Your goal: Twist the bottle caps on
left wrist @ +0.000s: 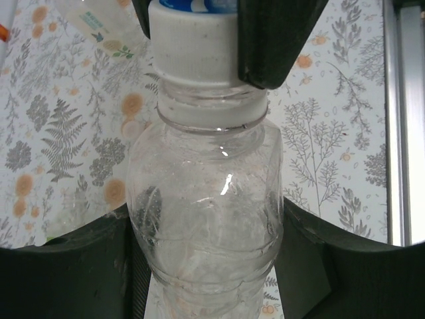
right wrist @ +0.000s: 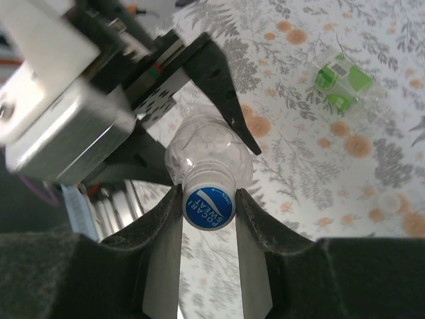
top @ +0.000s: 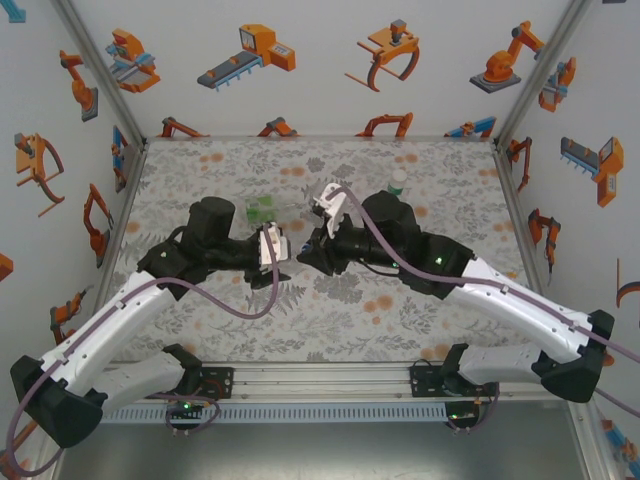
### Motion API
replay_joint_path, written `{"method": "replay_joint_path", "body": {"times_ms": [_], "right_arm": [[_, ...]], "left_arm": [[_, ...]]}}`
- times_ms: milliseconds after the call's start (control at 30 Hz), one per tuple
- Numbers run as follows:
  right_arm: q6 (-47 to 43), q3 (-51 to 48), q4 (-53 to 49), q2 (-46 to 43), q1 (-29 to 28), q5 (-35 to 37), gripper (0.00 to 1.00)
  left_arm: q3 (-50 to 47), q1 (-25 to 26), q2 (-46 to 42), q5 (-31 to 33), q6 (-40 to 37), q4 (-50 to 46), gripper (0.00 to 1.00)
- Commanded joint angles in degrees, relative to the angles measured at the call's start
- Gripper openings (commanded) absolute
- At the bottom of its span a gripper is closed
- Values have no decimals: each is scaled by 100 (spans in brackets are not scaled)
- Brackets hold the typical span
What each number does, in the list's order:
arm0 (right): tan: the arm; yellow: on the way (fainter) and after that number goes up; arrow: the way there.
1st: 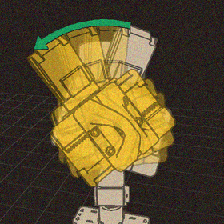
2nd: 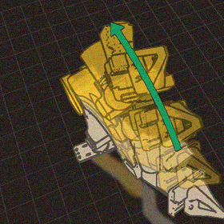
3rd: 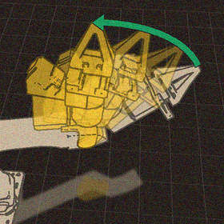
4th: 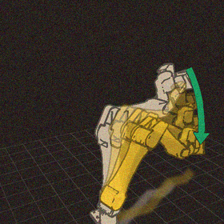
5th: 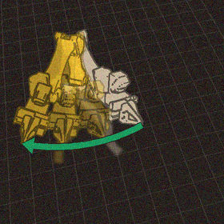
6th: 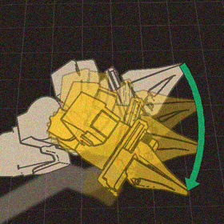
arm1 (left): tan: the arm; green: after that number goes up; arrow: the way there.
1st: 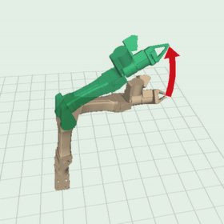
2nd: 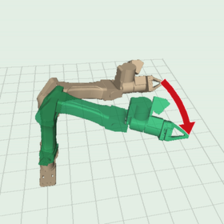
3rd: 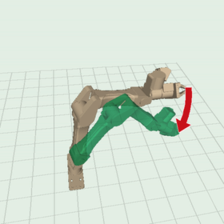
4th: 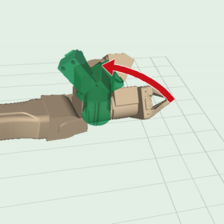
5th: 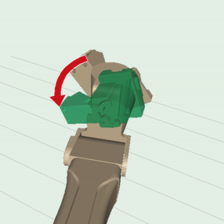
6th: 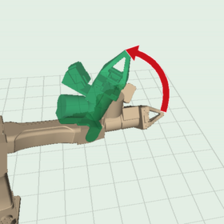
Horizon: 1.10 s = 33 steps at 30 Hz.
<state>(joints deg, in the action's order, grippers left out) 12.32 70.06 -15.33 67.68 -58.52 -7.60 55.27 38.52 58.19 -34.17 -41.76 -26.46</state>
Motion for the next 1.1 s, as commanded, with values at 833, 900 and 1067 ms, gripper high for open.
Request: {"method": "replay_joint_path", "body": {"times_ms": [833, 900, 1067], "right_arm": [[4759, -223, 396, 100, 100, 1162, 49], [4503, -133, 237, 24, 107, 1199, 53], [3527, 203, -343, -168, 133, 1215, 61]], "left_arm": [[-27, 53, -112, 495, 361, 772, 0], [-25, 59, -98, 490, 361, 764, 0], [-10, 54, -41, 482, 355, 730, 0]]}}
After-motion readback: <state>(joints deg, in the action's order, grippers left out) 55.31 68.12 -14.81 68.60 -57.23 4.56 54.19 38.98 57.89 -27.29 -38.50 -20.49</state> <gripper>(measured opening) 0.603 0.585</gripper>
